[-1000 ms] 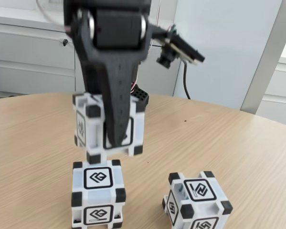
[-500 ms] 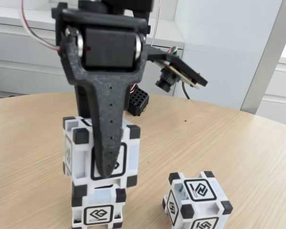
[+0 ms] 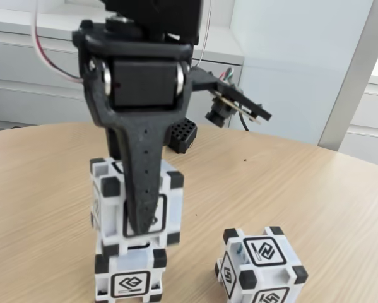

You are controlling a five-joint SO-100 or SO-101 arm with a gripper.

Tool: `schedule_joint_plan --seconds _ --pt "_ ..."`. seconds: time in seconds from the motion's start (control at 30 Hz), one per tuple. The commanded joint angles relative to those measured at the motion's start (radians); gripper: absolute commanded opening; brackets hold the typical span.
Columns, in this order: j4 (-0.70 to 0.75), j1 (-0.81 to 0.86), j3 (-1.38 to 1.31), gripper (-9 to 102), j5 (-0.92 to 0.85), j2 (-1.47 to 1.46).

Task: Stack cubes from left to right.

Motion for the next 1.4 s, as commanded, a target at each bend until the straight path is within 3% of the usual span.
schedule_joint_plan --seconds 0.0,0.6,1.37 --pt "0.046 0.009 -0.006 13 -0.012 0.041" --pt "0.046 0.098 -0.006 13 -0.023 0.020" --pt "0.046 0.017 -0.008 14 0.083 0.021"
